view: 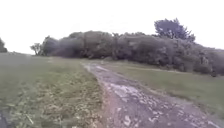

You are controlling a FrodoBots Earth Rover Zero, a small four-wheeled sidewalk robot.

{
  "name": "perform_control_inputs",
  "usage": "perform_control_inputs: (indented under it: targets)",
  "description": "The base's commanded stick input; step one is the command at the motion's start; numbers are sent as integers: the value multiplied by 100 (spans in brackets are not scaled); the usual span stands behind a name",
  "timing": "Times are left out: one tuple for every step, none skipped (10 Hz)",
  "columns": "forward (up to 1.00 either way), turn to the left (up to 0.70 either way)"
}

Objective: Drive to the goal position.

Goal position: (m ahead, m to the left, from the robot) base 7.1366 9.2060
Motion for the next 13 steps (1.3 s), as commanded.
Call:
perform_control_inputs:
  targets:
    - [100, 0]
    - [100, 0]
    - [100, 0]
    - [100, 0]
    - [100, 0]
    - [100, 0]
    - [100, 0]
    - [100, 0]
    - [100, 8]
    - [100, 24]
    - [100, 27]
    - [100, 27]
    - [100, 27]
